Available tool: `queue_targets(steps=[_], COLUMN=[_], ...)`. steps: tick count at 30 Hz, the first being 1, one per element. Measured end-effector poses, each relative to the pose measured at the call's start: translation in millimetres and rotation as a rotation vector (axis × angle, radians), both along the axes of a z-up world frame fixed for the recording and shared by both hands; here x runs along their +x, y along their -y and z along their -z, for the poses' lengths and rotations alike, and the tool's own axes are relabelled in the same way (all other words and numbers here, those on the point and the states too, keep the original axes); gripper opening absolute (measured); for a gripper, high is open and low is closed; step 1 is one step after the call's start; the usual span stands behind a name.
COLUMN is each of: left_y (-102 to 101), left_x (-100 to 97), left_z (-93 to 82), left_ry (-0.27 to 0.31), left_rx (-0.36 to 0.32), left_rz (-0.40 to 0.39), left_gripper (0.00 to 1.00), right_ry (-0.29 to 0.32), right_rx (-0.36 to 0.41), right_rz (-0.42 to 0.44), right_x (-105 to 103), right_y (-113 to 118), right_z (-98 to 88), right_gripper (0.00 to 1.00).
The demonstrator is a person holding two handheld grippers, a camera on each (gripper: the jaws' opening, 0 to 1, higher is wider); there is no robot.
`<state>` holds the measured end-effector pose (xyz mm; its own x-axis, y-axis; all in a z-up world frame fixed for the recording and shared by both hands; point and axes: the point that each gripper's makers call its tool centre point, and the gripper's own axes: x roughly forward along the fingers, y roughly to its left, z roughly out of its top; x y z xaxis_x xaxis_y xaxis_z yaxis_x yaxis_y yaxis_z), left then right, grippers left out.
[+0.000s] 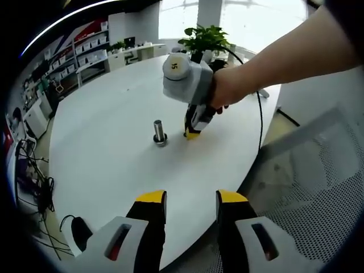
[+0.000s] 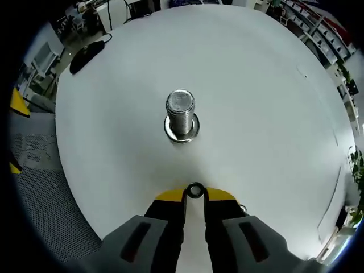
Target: Place the washer onto the threaded stud by aligning its center hole with the stud, sliding it down to the base, and recovering from edge contact or off-axis alignment until the washer reaches the visible bottom stop.
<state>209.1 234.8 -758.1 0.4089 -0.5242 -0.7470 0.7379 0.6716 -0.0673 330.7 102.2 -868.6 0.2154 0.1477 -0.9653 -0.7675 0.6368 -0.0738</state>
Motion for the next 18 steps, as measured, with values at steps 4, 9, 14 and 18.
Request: queue_targets(steps=[4,9,14,18], left_y=[0,0,0,0], left_x=[-0.5,-0.4,-0.5,0.3], left_z=[0.3,0.3,0.4,0.2], left_ry=[-0.001,-0.001,0.000,0.000], left_rx=[0.001,0.002,0.005,0.001], left_rz=[0.001,0.002,0.003,0.000], left_gripper=[0.33,0.33,0.33,0.33], right_ry=[0.014,-0.001,-0.012,-0.017], right_rx=[0.016,0.036,0.042,0.035], right_rz=[0.004,0.033,0.054,0.070], right_x=[-4,-9,-16,-20], right_y=[-1,3,10,21], right_z=[-1.3,-1.0,-0.1,-0.5], right_gripper=[0.14,0.14,0.14,0.14])
